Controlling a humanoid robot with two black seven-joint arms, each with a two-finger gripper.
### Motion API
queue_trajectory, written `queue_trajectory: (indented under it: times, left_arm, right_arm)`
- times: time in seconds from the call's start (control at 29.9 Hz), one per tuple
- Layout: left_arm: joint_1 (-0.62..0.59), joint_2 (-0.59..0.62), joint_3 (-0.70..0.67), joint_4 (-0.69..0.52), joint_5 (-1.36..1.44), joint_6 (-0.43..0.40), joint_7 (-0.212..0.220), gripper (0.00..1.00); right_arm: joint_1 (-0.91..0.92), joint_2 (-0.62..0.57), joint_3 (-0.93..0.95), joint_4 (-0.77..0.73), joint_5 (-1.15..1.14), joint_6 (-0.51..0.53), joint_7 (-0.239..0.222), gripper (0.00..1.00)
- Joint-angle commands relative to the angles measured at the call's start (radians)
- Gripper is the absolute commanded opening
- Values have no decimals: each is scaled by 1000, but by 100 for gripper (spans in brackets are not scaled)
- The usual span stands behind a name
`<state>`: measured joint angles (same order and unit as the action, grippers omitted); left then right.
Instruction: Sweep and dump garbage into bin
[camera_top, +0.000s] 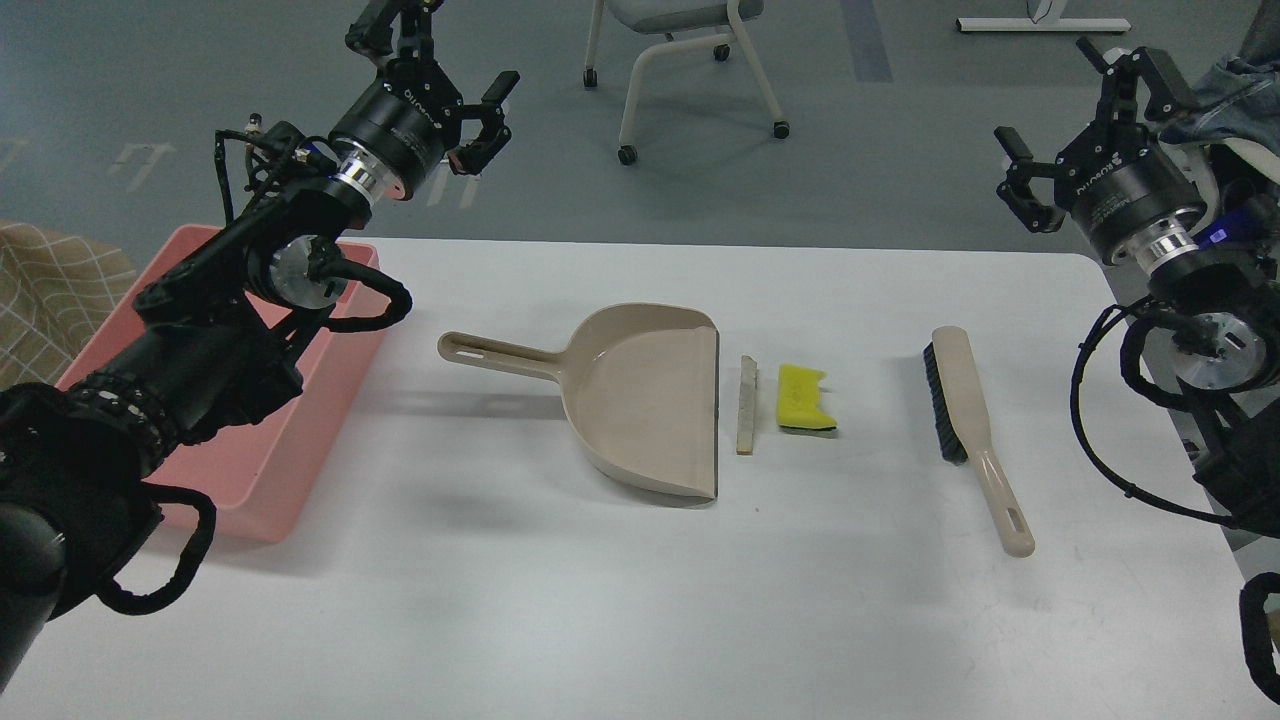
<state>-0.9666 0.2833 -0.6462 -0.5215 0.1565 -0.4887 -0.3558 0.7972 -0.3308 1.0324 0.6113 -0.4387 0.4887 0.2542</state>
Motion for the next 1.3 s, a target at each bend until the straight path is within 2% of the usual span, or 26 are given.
queue_trajectory:
  times: [0.0,0.47,0.63,1.27]
  left_arm:
    - [2,-1,0,0,0,0,1,98]
    - [0,10,5,-6,0,0,12,98]
    - [5,39,26,11,11,0,55,98]
    - [29,62,25,-26,98,0,31,98]
  right_arm:
    - [2,7,0,-21,0,0,0,100]
    - [20,7,-32,-30,0,0,0,100]
    - [28,4,-34,-30,0,0,0,100]
    - [22,4,-37,-25,0,0,0,100]
